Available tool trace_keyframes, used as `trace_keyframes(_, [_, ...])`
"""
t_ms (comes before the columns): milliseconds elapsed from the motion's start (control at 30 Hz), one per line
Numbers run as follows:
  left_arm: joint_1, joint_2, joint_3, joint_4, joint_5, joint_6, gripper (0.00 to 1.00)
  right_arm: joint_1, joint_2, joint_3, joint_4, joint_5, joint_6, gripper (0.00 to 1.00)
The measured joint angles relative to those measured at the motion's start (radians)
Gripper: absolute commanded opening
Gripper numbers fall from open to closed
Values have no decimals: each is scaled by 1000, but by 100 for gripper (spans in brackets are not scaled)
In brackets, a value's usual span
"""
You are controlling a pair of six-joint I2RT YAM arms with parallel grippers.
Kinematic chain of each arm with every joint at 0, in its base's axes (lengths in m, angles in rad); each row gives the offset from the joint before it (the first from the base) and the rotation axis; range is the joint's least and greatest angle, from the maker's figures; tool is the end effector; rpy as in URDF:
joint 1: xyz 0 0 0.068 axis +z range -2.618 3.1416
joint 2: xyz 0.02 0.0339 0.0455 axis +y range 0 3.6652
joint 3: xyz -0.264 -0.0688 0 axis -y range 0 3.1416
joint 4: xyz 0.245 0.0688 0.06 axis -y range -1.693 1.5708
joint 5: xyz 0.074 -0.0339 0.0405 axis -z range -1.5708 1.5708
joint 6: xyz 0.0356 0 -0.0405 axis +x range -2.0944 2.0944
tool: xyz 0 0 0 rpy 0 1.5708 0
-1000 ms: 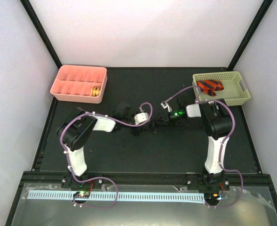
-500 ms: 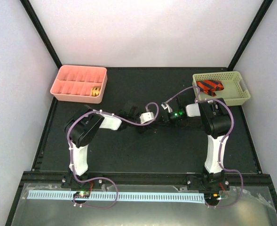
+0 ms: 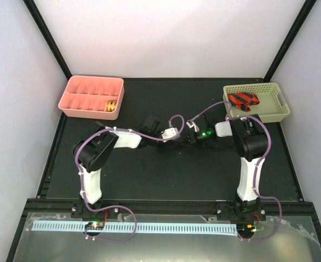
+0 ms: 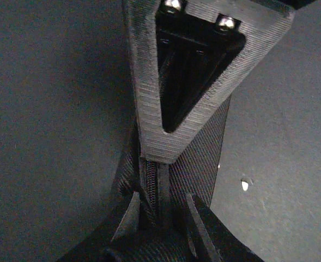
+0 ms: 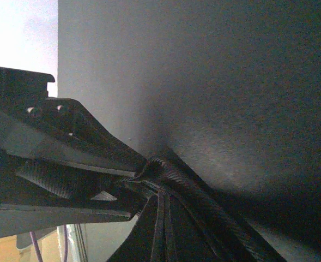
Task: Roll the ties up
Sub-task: Pick up the tie from the center of the board, then roll the tie at the center of the board.
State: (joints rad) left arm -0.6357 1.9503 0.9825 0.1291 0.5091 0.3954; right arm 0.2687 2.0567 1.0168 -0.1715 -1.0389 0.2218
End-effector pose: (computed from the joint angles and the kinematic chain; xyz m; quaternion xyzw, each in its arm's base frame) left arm 0.2926 -0.2374 0.1128 0.5239 0.7418 -0.2750 0.3157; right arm 0.3307 0.1229 0.0799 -0.1087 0.8518 0.5115 0.0319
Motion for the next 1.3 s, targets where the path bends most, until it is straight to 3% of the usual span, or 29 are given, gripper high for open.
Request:
trace_keyframes(133, [-1, -37, 0, -97, -58, -59, 31, 23, -12, -29, 42, -21, 28, 6])
trace_keyframes(367, [-15, -47, 19, -177, -105, -124, 32, 39, -133, -87, 110, -50, 103, 28])
trace_keyframes(500, [-16, -42, 37, -206, -111, -147, 32, 45, -172, -112, 224, -74, 185, 33])
trace_keyframes(600, [-16, -39, 44, -211, -108, -158, 36, 65, -156, -114, 270, -85, 224, 31])
trace_keyframes(667, [-16, -39, 44, -212, -106, -165, 47, 74, -135, -113, 277, -89, 230, 28])
trace_keyframes(800, [-11, -40, 43, -208, -83, -179, 62, 78, -89, -92, 199, -76, 176, 25])
trace_keyframes(1000, [51, -130, -102, -127, -3, -190, 73, 78, -52, -45, 54, -2, 69, 20])
trace_keyframes(1200, [153, -249, -272, -23, 84, -269, 75, 78, -42, -8, -29, 57, 8, 18])
trace_keyframes(1300, [205, -253, -283, 16, 137, -326, 61, 78, -42, 3, -52, 71, -12, 16])
